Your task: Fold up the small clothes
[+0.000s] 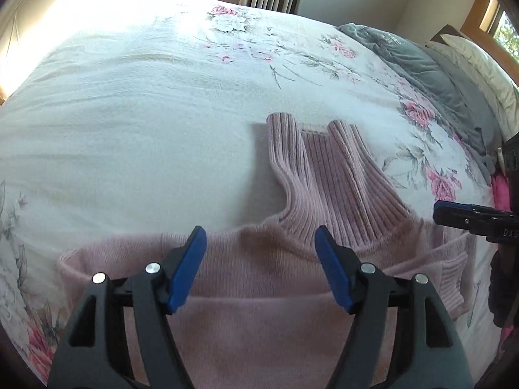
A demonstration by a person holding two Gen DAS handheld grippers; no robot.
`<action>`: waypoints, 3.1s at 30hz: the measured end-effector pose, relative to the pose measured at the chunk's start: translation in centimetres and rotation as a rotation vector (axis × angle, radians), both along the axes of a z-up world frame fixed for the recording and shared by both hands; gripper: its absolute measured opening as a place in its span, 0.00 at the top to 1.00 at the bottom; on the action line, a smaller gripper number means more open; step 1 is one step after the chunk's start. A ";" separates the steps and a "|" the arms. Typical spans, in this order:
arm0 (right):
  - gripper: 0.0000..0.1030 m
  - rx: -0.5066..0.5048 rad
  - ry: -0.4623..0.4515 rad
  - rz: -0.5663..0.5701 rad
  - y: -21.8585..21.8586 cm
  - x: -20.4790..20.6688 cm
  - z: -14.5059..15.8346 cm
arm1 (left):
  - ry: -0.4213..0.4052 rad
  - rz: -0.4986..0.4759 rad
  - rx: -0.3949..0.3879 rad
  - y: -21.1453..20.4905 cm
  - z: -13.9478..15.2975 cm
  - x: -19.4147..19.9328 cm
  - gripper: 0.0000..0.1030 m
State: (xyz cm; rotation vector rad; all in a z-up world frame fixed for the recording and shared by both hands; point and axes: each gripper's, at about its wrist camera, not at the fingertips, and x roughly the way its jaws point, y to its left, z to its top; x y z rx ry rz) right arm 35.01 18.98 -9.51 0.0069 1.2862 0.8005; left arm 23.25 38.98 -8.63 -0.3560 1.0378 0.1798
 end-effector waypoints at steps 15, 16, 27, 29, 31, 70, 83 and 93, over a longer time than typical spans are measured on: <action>0.87 0.102 0.126 -0.002 6.2 6.0 -3.3 | -0.030 0.005 -0.199 1.6 -2.1 7.1 0.92; 0.87 0.139 0.117 0.000 5.8 5.7 -2.6 | -0.057 0.002 -0.213 1.6 -1.6 6.7 0.92; 0.89 0.322 -0.012 0.166 -1.3 -3.2 4.4 | -0.282 -0.135 -0.226 -0.5 3.7 -5.8 0.93; 0.89 0.301 -0.020 0.209 -2.1 -5.4 4.5 | -0.264 -0.154 -0.212 -0.9 3.3 -8.2 0.93; 0.89 0.272 -0.014 0.238 -2.9 -7.4 4.0 | -0.224 -0.177 -0.216 -1.4 2.4 -10.1 0.92; 0.61 0.198 0.168 -0.007 -4.2 -6.5 -2.6 | -0.040 -0.053 -0.239 -0.2 -2.5 -6.6 0.83; 0.85 0.208 0.259 0.087 -2.7 -10.8 -4.9 | -0.050 0.017 -0.378 2.9 -4.2 -1.5 0.93; 0.70 0.166 0.263 0.017 -5.6 -10.5 -5.4 | 0.000 -0.004 -0.456 0.8 -5.2 -8.4 0.70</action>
